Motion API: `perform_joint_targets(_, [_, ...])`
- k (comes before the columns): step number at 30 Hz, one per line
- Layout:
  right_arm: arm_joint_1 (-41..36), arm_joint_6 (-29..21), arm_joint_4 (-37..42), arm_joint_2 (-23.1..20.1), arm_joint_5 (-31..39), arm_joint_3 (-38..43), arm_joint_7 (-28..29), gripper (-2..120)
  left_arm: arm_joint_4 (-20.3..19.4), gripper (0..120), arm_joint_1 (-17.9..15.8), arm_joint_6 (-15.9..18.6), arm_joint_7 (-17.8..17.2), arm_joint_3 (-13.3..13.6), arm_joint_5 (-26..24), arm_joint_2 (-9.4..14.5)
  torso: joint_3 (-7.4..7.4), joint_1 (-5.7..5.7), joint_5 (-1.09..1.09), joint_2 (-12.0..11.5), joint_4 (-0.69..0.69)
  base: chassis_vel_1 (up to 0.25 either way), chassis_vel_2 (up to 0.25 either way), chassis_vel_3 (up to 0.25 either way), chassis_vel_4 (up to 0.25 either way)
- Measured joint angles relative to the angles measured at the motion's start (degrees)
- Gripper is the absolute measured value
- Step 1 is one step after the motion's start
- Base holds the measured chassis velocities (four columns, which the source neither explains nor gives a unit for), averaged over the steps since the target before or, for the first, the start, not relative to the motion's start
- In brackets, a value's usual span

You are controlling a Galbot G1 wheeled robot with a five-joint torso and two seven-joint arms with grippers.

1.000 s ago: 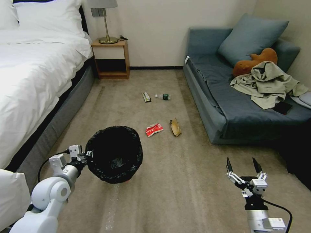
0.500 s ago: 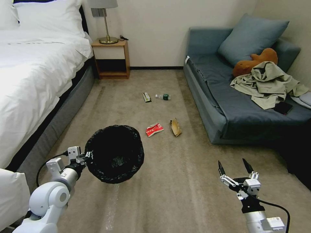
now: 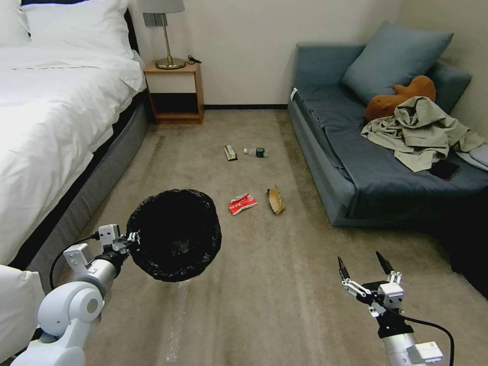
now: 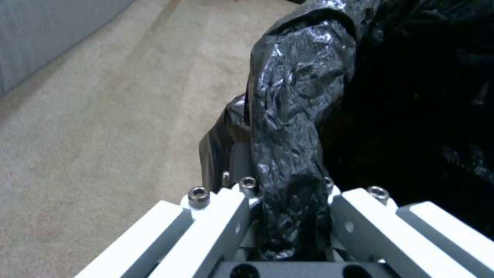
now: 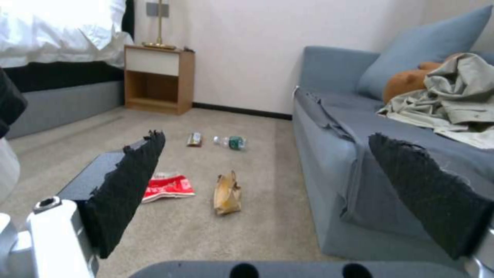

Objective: Pick up the trash bin, then pick up the garbage on the floor and place it into the trash bin.

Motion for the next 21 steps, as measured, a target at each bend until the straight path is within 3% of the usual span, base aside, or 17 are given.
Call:
perform_joint_targets(12, [0.04,0.71,-0.68,-0.24,0.06,0.04,-0.09,100,0.15,3,-0.05,-0.21,0.0,-0.15,-0.16,0.4,0.0,0.0,0.0,0.0,0.0,0.0,0.0,0.0,0.0])
perform_joint_targets(21, [0.23,1.4,-1.32,-0.06,-0.01,-0.05,-0.14,100,0.62,3,-0.47,-0.45,0.02,-0.24,-0.56,0.56,0.0,0.0,-0.01,0.0,-0.01,-0.11,0.107,0.121,-0.111])
